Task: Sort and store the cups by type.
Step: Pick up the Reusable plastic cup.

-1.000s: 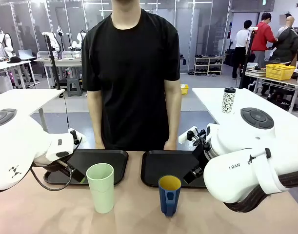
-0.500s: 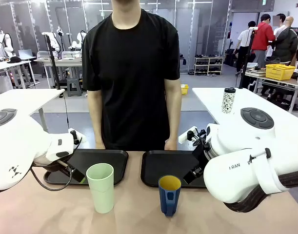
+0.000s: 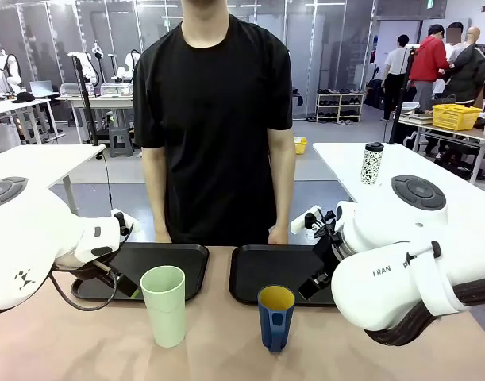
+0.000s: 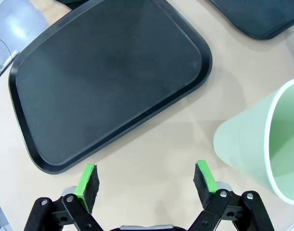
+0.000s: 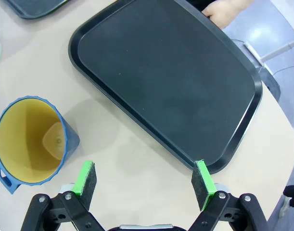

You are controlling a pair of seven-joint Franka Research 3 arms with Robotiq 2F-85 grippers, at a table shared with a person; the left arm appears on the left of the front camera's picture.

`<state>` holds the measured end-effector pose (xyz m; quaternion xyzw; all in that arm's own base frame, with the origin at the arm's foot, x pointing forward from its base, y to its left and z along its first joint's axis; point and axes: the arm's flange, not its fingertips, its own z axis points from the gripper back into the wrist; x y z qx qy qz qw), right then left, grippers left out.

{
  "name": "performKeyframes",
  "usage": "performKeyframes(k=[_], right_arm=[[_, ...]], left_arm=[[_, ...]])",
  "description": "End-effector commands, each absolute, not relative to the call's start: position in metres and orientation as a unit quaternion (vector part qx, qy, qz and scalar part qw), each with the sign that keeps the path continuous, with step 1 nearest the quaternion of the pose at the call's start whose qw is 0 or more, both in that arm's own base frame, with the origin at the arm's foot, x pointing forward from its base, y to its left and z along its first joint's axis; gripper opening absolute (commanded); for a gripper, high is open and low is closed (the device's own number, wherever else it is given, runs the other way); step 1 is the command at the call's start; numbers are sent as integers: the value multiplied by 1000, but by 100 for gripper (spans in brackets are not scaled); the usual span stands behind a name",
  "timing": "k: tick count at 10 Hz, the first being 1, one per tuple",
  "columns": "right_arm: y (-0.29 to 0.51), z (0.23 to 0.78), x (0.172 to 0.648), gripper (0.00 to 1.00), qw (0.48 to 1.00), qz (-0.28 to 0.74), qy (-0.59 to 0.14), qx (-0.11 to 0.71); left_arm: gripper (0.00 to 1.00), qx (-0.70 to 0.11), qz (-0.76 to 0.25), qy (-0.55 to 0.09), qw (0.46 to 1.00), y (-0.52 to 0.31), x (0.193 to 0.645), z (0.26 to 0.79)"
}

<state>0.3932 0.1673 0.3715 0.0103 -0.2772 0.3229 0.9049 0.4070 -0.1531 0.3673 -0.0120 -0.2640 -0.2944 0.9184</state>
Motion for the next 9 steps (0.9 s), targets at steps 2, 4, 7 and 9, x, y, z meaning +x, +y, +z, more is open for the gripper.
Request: performKeyframes(k=[2, 4, 7, 9], right_arm=[[170, 394, 383, 100, 903, 318, -289, 11], [172, 446, 354, 100, 891, 306, -334, -17], [176, 494, 310, 100, 887, 279, -365, -37], [172, 499, 297, 100, 883, 268, -381, -51]], left_arm=[[100, -27, -294, -288, 911, -151, 397, 383], [100, -22, -274, -319, 907, -151, 373, 425], [100, -20, -261, -383, 886, -161, 324, 473], [100, -11, -280, -401, 872, -166, 315, 476]])
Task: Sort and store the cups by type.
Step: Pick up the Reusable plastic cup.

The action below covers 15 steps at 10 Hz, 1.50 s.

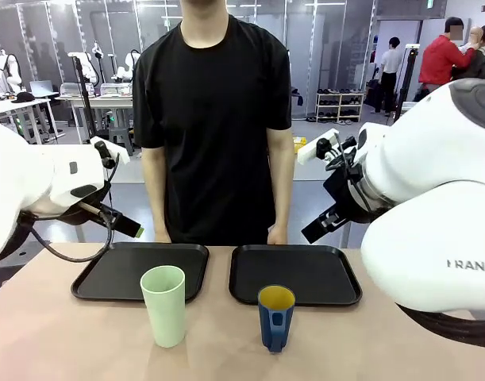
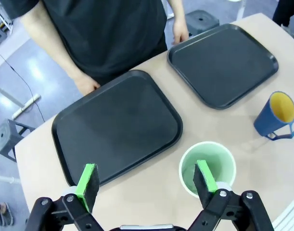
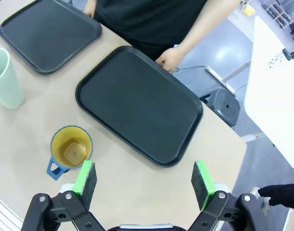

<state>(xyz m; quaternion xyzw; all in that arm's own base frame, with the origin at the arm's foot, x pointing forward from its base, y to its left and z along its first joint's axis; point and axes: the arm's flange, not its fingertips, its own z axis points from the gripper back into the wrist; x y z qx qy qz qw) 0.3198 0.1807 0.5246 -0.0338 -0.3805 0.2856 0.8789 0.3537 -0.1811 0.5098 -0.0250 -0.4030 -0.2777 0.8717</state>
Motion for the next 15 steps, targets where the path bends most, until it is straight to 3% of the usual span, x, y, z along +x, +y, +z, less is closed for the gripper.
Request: performKeyframes(k=[1, 4, 11, 15], right_arm=[[171, 498, 293, 100, 882, 267, -385, -56], [157, 493, 303, 100, 885, 258, -383, -58], [71, 435, 424, 100, 933, 161, -318, -52], [55, 405, 448, 100, 948, 146, -283, -27]], left_arm=[[100, 0, -277, -406, 871, -167, 314, 475], [100, -6, -266, -401, 877, -156, 319, 471], [100, -34, -103, -324, 940, -17, 411, 412], [100, -46, -86, -315, 944, -9, 422, 399]])
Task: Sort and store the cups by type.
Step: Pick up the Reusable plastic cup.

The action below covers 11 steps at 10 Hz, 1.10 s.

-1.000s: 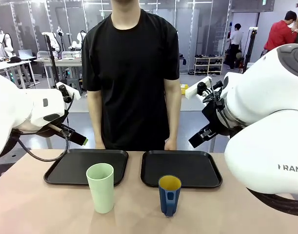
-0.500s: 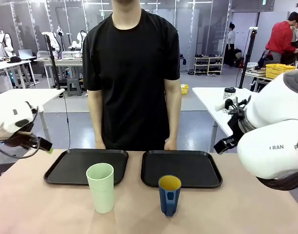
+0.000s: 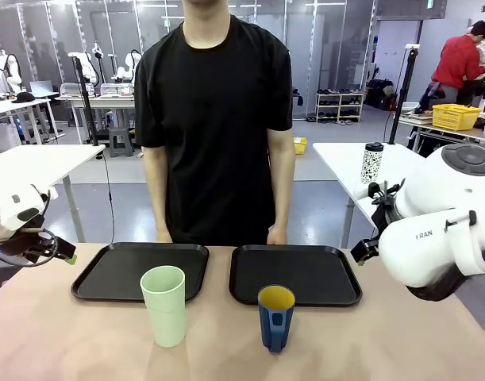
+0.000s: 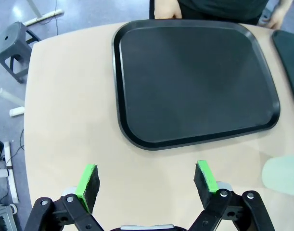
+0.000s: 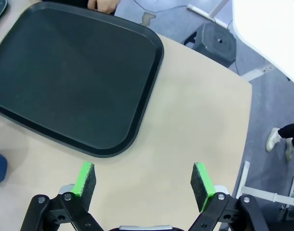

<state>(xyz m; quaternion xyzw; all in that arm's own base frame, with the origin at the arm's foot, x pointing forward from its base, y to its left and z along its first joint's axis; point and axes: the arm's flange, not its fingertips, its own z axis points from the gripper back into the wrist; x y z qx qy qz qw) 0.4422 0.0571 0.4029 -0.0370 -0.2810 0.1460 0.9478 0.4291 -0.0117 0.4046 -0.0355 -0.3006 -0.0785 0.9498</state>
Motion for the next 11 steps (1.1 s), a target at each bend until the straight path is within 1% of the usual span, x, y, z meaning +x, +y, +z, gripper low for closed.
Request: performKeyframes(k=[1, 2, 3, 11], right_arm=[[54, 404, 448, 100, 950, 139, -280, -21], [54, 405, 449, 100, 950, 130, -283, -19], [57, 400, 446, 100, 949, 143, -278, -34], [57, 400, 446, 100, 949, 143, -278, -34]], left_arm=[[100, -48, -83, -316, 944, -8, 422, 398], [100, -58, -86, -323, 941, -7, 422, 398], [100, -39, -79, -302, 949, -15, 429, 405], [100, -39, -79, -302, 949, -15, 429, 405]])
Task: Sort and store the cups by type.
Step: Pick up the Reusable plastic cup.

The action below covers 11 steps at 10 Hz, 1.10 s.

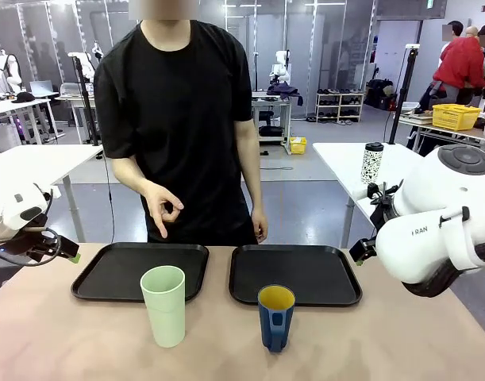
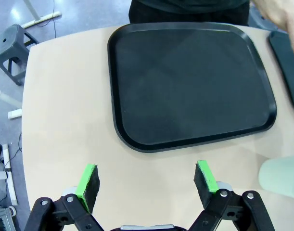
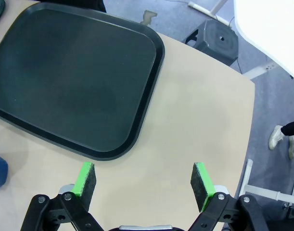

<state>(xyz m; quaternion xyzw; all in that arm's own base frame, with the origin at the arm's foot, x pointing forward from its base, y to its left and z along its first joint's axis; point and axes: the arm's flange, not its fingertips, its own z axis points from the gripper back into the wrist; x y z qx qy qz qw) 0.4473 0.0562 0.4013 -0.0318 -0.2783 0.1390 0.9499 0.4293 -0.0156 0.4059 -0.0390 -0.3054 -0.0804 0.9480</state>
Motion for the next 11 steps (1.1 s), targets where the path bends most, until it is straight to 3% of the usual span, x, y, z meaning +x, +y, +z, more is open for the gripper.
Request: performKeyframes(k=[1, 7, 8, 11], right_arm=[[57, 400, 446, 100, 949, 143, -278, -34], [57, 400, 446, 100, 949, 143, -278, -34], [57, 400, 446, 100, 949, 143, -278, -34], [57, 400, 446, 100, 949, 143, -278, -34]], left_arm=[[100, -39, -79, -302, 949, -15, 429, 405], [100, -39, -80, -305, 948, -16, 429, 406], [100, -51, -123, -298, 945, -14, 440, 413], [100, 29, -292, -248, 923, -18, 452, 427]])
